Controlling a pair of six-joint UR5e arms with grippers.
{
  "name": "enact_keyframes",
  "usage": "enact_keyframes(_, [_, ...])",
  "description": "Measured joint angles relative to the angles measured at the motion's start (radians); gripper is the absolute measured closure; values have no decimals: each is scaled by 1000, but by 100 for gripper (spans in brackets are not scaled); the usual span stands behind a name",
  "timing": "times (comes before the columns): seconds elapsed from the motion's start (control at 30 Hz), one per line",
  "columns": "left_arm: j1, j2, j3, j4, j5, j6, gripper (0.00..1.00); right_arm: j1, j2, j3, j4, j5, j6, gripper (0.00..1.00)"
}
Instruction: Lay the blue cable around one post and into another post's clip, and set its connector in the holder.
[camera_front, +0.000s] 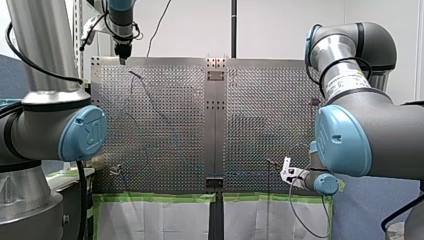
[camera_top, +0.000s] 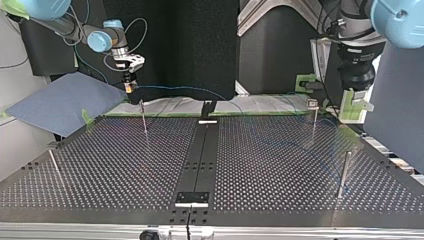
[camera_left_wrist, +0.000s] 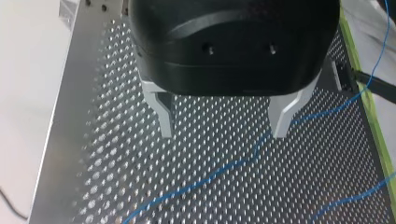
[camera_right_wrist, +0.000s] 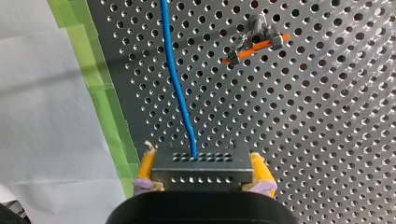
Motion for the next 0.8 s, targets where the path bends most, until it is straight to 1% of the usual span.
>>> enact_keyframes(0.17, [-27, -15, -35, 37, 38, -26, 0, 0, -1, 0, 0, 0, 0, 100])
enact_keyframes(0.4, [-82, -66, -91, 93, 88, -81, 0, -3, -1, 0, 5, 0, -4, 100])
enact_keyframes(0.53, [-115, -99, -124, 126, 76, -114, 0, -5, -1, 0, 8, -1, -9, 100])
enact_keyframes(0.63, [-139, -123, -148, 150, 56, -138, 0, -6, -1, 0, 20, 1, -23, 100])
enact_keyframes(0.7, [-156, -140, -165, 167, 41, -155, 0, -7, -1, 0, 29, 4, -39, 100])
enact_keyframes(0.77, [-171, -155, -180, 182, 33, -168, 0, -9, -1, 0, 35, 8, -52, 100])
enact_keyframes(0.8, [-181, -165, -190, 192, 33, -171, 0, -9, -1, 0, 36, 9, -55, 100])
